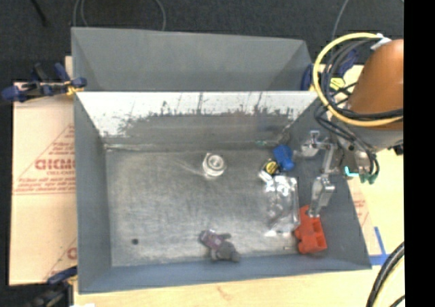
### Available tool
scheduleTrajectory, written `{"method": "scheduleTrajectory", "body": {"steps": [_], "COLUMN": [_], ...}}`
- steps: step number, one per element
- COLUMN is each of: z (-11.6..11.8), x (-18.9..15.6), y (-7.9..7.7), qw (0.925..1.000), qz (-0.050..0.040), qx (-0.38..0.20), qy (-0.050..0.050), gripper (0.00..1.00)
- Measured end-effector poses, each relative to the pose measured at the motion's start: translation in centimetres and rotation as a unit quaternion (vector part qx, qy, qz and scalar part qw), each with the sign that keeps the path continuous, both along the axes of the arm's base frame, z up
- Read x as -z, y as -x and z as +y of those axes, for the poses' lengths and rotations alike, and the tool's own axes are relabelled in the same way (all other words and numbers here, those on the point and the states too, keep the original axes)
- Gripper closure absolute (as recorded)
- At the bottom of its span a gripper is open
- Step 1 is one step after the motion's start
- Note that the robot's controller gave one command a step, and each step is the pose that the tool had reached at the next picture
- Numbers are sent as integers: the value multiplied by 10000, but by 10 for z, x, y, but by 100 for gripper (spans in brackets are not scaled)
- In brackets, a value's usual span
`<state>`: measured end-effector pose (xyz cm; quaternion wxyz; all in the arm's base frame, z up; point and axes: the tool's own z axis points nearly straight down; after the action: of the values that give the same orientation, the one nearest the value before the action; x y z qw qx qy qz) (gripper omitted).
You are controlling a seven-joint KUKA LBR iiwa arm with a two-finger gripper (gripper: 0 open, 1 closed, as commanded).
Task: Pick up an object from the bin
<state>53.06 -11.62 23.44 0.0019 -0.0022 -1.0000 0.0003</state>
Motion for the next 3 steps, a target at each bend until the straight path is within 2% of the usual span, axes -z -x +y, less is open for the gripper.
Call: {"method": "scheduleTrajectory", "body": {"steps": [1, 2, 3], "z": [18, -34, -39], "x": [133, 128, 156], "y": [-85, -76, -114], "qw": [9983, 9835, 9935], "qz": [-20, -52, -123], "qx": [-583, -1809, -1131], "qy": [0, 15, -41], "gripper": [0, 0, 0]}}
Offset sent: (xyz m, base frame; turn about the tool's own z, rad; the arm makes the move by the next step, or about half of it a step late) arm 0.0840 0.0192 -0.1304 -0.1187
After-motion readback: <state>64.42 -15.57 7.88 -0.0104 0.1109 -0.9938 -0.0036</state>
